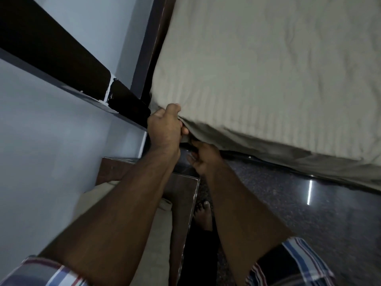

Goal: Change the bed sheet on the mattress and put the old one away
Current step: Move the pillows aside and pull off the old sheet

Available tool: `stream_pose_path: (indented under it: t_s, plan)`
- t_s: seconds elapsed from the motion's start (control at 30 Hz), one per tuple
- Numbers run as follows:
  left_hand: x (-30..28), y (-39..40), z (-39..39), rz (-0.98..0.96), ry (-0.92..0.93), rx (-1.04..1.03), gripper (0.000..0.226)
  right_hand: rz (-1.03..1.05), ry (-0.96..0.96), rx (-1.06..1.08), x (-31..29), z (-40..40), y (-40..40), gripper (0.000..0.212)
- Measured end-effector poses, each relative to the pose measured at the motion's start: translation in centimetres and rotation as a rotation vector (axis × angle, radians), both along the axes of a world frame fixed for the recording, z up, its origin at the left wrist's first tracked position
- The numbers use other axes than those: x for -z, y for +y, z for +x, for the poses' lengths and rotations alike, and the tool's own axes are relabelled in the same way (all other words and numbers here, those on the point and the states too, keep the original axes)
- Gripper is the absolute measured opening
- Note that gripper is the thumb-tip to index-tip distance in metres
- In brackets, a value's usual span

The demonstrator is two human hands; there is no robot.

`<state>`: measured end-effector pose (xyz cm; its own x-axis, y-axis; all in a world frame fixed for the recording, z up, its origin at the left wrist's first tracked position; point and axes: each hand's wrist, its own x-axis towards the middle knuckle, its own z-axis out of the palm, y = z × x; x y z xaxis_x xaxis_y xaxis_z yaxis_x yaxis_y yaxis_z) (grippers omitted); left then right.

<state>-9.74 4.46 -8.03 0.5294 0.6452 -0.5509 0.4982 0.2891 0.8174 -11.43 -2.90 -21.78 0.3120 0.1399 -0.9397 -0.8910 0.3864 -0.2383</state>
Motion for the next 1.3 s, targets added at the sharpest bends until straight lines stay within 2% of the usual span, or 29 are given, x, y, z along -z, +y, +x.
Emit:
stream_pose_path:
  t_s: [0.1,0.2,0.3,0.4,0.5,0.57,0.6,0.67,0.7,0.77,0.83,1.0,1.1,1.17,1.3]
  plan:
    - [-0.7,0.2,0.1,0.010,0.044,0.041,0.021,-0.010,-0.019,0.130,0.0,0.6,0.7,0.030]
    - [-0.7,0.7,0.0,-0.003,0.088,0.082,0.022,0.062,-0.095,0.186,-2.4,-0.2,0.7,0.036]
    - [-1.7,0.8,0.3,-0.004,0.154,0.131,0.028,0.128,-0.306,0.137,-6.9,-0.9,0.2,0.033]
    - [-5.4,0.7,3.3,0.082,0.049,0.210,0.025,0.236,-0.538,0.229,-12.6,2.1,-0.8,0.036]
    - [-9.0,0.1,6.3,0.042,-0.063,0.309,0.022,0.101,-0.618,0.345,-16.8,7.9,-2.8,0.043]
    - [-8.9,-0.1,6.8,-0.002,-0.093,0.417,0.020,-0.011,-0.627,0.396,-17.6,11.1,-5.1,0.035]
    - [-8.2,0.0,6.7,0.046,-0.076,0.475,0.017,-0.021,-0.648,0.387,-17.5,12.0,-6.5,0.031]
    - [-6.7,-0.1,5.8,0.257,-0.001,0.596,0.016,-0.016,-0.676,0.235,-16.7,12.3,-9.2,0.035]
    - [-6.1,-0.5,5.1,0.353,0.029,0.640,0.019,-0.078,-0.664,0.086,-16.1,11.7,-10.1,0.039]
    - [-5.3,-1.6,3.7,0.499,0.050,0.720,0.034,-0.381,-0.664,-0.186,-15.0,9.7,-11.2,0.044]
    - [-5.0,-3.1,2.8,0.613,0.035,0.810,0.048,-0.656,-0.753,-0.383,-14.3,7.4,-11.8,0.052]
    - [-5.1,-7.3,3.6,0.892,-0.039,1.048,0.067,-1.018,-0.880,-0.736,-15.3,4.4,-14.6,0.075]
    - [-5.0,-10.9,4.5,0.980,-0.088,1.138,0.065,-1.186,-0.846,-0.844,-16.9,4.1,-17.5,0.081]
    - [-4.8,-13.9,5.0,1.019,-0.124,1.231,0.063,-1.215,-0.779,-0.841,-17.8,3.7,-20.3,0.078]
    - [-6.0,-22.1,5.3,1.075,-0.207,1.397,0.063,-1.221,-0.630,-0.825,-19.5,2.4,-27.8,0.091]
